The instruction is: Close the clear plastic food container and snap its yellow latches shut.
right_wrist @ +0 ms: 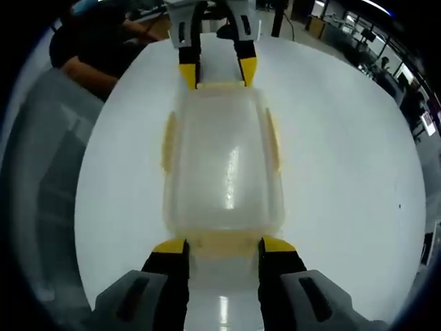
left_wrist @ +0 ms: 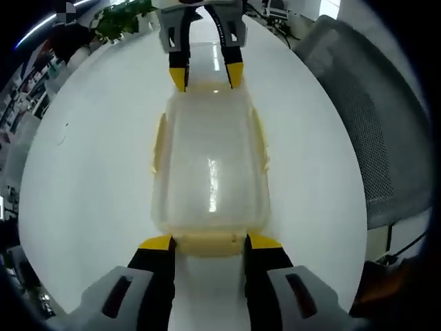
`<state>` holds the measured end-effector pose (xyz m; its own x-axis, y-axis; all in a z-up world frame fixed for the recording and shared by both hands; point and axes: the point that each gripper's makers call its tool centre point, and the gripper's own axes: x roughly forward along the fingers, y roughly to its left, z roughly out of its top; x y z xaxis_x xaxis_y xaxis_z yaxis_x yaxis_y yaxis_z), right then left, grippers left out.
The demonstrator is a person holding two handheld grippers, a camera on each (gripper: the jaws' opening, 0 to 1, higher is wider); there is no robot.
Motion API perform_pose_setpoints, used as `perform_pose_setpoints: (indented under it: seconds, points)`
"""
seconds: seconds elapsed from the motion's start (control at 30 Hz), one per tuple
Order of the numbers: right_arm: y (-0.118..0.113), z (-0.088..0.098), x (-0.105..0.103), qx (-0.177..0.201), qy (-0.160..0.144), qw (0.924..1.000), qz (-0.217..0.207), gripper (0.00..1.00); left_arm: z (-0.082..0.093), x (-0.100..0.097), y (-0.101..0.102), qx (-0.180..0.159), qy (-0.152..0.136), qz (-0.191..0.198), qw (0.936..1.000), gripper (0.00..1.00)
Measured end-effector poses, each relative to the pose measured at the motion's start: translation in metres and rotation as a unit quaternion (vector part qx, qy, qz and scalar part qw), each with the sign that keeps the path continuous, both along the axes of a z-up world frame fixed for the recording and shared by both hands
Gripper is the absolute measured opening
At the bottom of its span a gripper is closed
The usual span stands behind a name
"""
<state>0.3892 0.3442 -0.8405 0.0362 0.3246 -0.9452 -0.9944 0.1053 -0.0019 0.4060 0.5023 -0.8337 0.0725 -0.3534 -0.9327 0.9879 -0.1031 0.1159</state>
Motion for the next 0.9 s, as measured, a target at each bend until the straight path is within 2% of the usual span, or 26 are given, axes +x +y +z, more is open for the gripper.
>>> perform_pose_setpoints:
  seconds: [0.13,0.27,0.43,0.57,0.9]
  points:
    - [0.0,0.0,-0.001,0.0,0.0,1.0,0.0,0.37,0.0,0.001,0.0,0.005,-0.007,0.003,1.0,0.38]
    - [-0.001,0.0,-0.001,-0.003,0.0,1.0,0.003,0.37,0.0,0.0,-0.001,0.004,0.001,0.008,1.0,0.38]
    - [-0.002,0.005,-0.002,-0.005,-0.004,0.9999,0.01,0.37,0.001,0.0,-0.001,0.007,-0.009,0.008,0.9999,0.37]
    - [-0.001,0.01,-0.005,-0.004,-0.005,0.9998,0.019,0.37,0.0,-0.008,0.001,0.02,-0.008,0.008,0.9997,0.37]
    - [0.001,0.022,-0.009,0.006,-0.012,0.9997,0.022,0.37,0.016,-0.012,0.004,0.007,-0.017,0.014,0.9997,0.37]
